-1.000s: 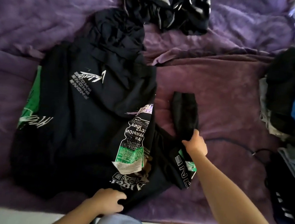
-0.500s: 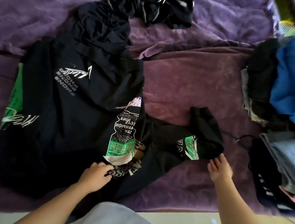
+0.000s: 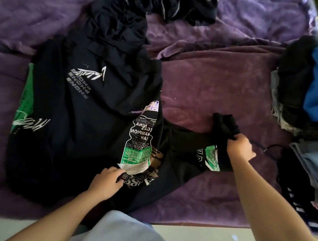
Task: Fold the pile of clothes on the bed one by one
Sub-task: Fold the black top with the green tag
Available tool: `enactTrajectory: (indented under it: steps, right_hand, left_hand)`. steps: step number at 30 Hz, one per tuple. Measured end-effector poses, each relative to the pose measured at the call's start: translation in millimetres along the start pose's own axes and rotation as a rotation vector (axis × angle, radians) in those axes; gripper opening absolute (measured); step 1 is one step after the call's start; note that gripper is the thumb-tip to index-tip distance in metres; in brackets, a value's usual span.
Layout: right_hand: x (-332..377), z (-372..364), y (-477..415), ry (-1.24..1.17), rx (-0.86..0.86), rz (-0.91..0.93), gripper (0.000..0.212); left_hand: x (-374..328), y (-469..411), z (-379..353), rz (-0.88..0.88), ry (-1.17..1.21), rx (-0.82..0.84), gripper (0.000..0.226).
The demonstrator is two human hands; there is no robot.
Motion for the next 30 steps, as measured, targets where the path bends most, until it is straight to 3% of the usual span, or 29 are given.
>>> enactTrajectory:
  steps: [4, 7, 8, 11, 17, 22, 27, 30]
  right_hand:
    - [-20, 65, -12, -0.659, -0.365, -0.107, 0.031]
    - [-48, 88, -34, -0.985, -0.375, -0.150, 0.035]
    - [-54, 84, -36, -1.011, -0.303, -0.146, 0.044]
    - [-69, 44, -29, -0.766, -0.094, -0.173, 0.067]
    - [-66, -48, 1, -0.933, 0.187, -0.324, 0.059]
    - [-53, -57, 0, -1.217, 0.147, -0.407, 0.027]
    - [-49, -44, 10, -1.444, 0.174, -0.531, 0.011]
    - [-44, -15, 26, -1.533, -0.131, -0.496, 0.019]
  left_hand:
    - [-5, -10, 25, -0.002, -0.072, -0.116, 0.052]
    - [-7, -17, 37, 0.021, -0.133, -0.130, 0.056]
    - [-7, -20, 39, 0.033, -0.143, -0.126, 0.057]
    - [-6, -26, 39, 0.065, -0.169, -0.105, 0.059]
    - [-4, -24, 36, 0.085, -0.221, -0.087, 0.059]
    - [9, -20, 32, 0.124, -0.192, -0.057, 0.060]
    - [9, -18, 33, 0.126, -0.115, -0.066, 0.059]
    - [10, -13, 35, 0.134, -0.032, -0.078, 0.059]
Point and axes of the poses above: each hand's wrist, its own y-axis away from the middle knuckle, its own z-axis out of the back of the hand, x = y × z, the point moved 6 cm from there along -y, towards the middle knuckle, and after that the axes turned 9 degrees about x, right-handed, at the moved point
